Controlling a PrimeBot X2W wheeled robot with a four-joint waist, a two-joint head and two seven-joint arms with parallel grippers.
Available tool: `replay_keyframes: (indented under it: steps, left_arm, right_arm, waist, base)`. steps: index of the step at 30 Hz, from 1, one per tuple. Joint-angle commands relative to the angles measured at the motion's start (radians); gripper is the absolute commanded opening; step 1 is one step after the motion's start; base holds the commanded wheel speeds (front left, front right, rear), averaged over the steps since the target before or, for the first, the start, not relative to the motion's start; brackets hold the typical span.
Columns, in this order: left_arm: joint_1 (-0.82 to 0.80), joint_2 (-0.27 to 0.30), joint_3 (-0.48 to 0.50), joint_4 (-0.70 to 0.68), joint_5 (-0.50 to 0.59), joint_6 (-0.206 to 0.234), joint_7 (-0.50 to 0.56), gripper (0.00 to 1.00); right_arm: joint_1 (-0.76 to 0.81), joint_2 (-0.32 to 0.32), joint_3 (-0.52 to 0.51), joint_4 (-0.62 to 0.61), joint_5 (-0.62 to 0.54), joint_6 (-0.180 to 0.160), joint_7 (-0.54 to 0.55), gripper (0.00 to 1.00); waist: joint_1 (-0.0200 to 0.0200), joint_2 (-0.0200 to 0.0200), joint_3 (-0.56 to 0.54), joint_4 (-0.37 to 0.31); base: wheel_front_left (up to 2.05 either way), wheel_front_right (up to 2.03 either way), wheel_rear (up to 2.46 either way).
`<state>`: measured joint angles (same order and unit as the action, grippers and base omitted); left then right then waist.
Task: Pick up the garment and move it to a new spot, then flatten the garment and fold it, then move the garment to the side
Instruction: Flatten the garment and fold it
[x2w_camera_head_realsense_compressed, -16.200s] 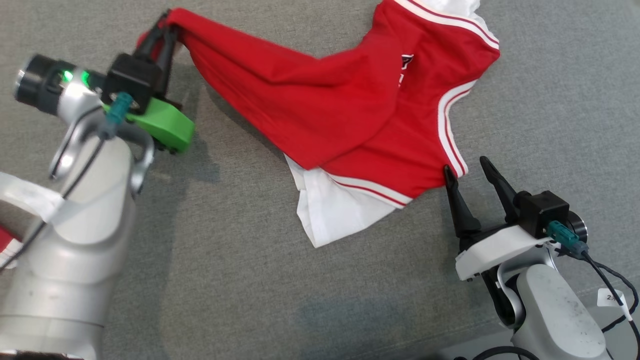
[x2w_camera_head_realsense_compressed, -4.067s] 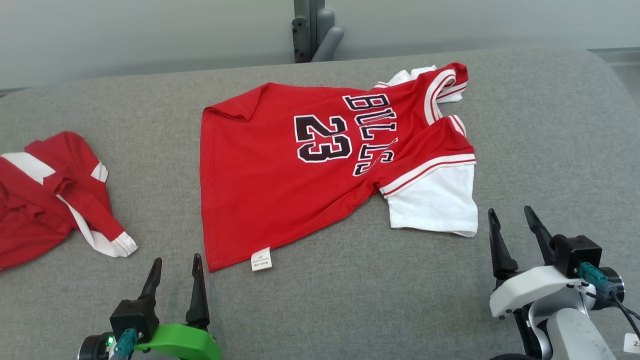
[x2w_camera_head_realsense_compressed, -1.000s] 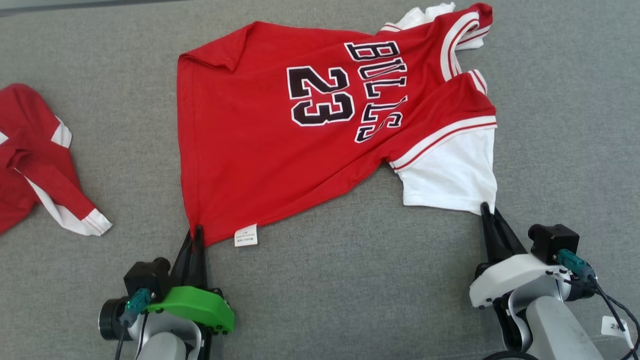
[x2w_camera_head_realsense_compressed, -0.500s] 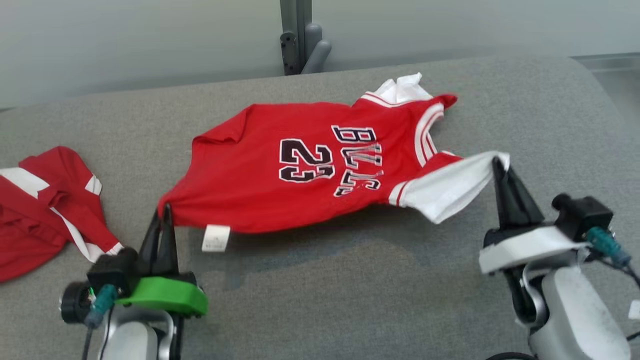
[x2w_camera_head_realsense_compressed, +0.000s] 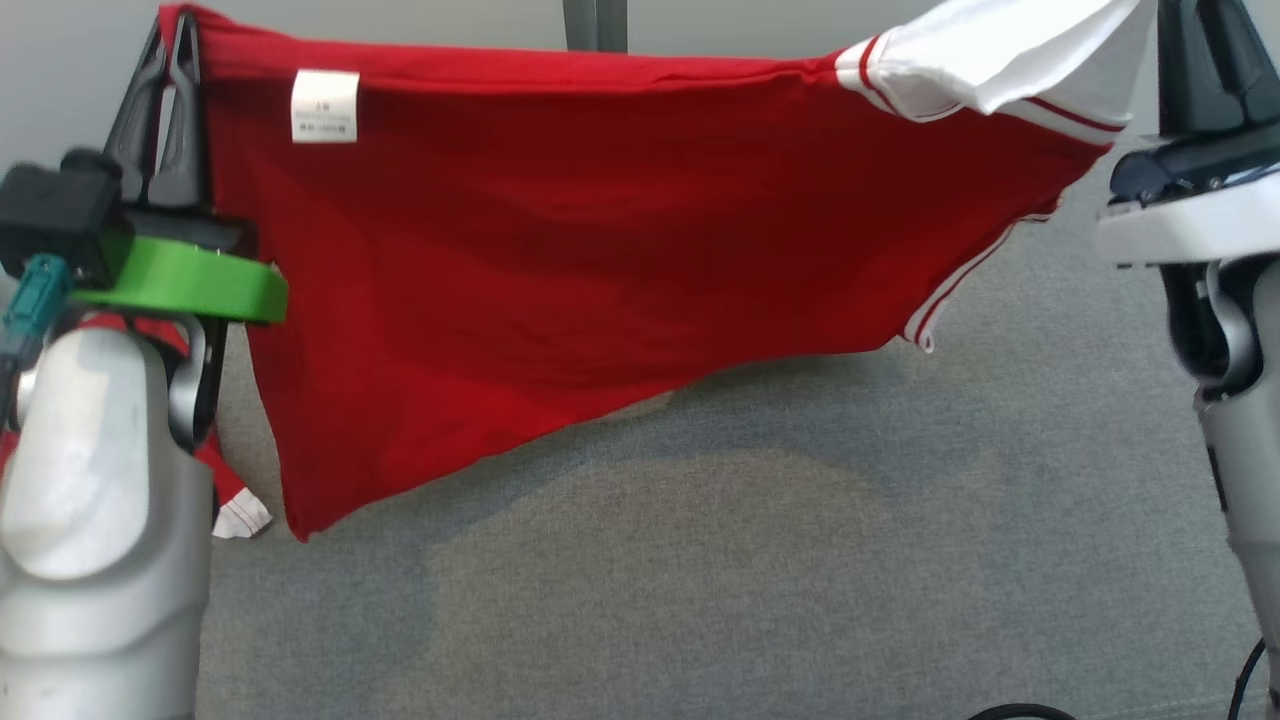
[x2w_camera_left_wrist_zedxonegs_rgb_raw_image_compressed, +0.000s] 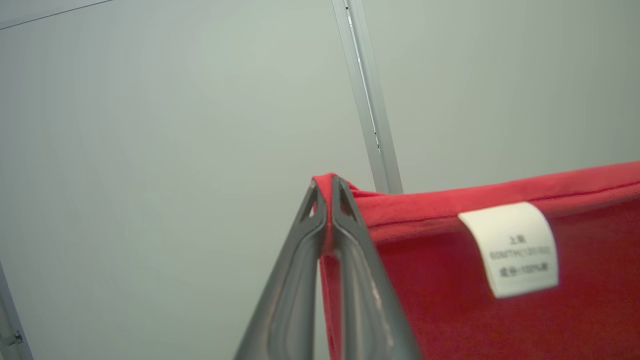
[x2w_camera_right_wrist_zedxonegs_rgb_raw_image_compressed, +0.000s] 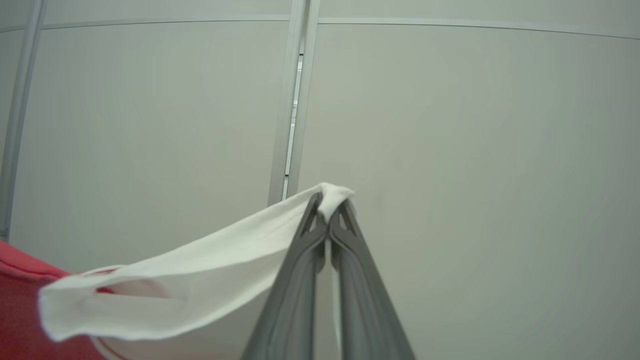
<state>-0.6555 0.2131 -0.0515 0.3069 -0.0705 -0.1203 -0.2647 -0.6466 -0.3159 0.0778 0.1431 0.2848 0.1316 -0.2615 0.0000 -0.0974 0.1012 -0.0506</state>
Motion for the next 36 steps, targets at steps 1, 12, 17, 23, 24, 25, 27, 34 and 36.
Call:
replay_keyframes:
  steps: [1, 12, 17, 23, 24, 25, 27, 34, 36]
  left_arm:
    - [-0.064, 0.016, -0.011, 0.023, 0.009, -0.003, 0.001, 0.0]
    - [-0.603, 0.04, -0.104, 0.259, 0.106, 0.01, 0.004, 0.0]
    - [-0.816, 0.049, -0.136, 0.293, 0.152, 0.022, 0.001, 0.0]
    - [-0.982, 0.089, -0.177, 0.254, 0.182, 0.029, 0.002, 0.0]
    - [-0.978, 0.097, -0.181, 0.254, 0.175, 0.028, 0.002, 0.0]
    - [-0.965, 0.104, -0.181, 0.253, 0.167, 0.029, 0.001, 0.0]
    - [-0.916, 0.113, -0.185, 0.25, 0.155, 0.033, 0.002, 0.0]
    - [-0.643, 0.087, -0.154, 0.22, 0.059, 0.086, 0.001, 0.0]
    - [-0.527, 0.065, -0.135, 0.198, 0.021, 0.1, 0.001, 0.0]
  right_arm:
    - [-0.046, -0.019, 0.003, 0.022, -0.003, -0.002, -0.002, 0.0]
    - [-0.642, -0.144, 0.073, 0.305, -0.061, -0.002, 0.015, 0.0]
    - [-0.871, -0.162, 0.041, 0.39, -0.157, -0.002, 0.002, 0.0]
    - [-1.025, -0.135, -0.034, 0.364, -0.246, -0.002, -0.001, 0.0]
    - [-1.019, -0.135, -0.037, 0.35, -0.25, -0.002, -0.001, 0.0]
    - [-1.002, -0.133, -0.05, 0.343, -0.241, -0.002, -0.001, 0.0]
    - [-0.956, -0.136, -0.05, 0.312, -0.225, -0.002, -0.001, 0.0]
    - [-0.591, -0.128, -0.049, 0.178, -0.079, -0.002, -0.002, 0.0]
    - [-0.452, -0.112, -0.061, 0.126, -0.048, -0.002, -0.002, 0.0]
  waist:
    - [0.0, 0.0, 0.061, 0.007]
    - [0.0, 0.0, 0.448, 0.011]
    - [0.0, 0.0, 0.529, 0.004]
    - [0.0, 0.0, 0.595, -0.037]
    - [0.0, 0.0, 0.604, -0.043]
    - [0.0, 0.0, 0.614, -0.047]
    - [0.0, 0.0, 0.633, -0.056]
    - [0.0, 0.0, 0.661, -0.059]
    - [0.0, 0.0, 0.647, -0.055]
  base:
    - [0.0, 0.0, 0.0]
    - [0.0, 0.0, 0.0]
    - [0.0, 0.0, 0.0]
    - [0.0, 0.0, 0.0]
    - [0.0, 0.0, 0.0]
    - [0.0, 0.0, 0.0]
    - [0.0, 0.0, 0.0]
    - [0.0, 0.0, 0.0]
    - [0.0, 0.0, 0.0]
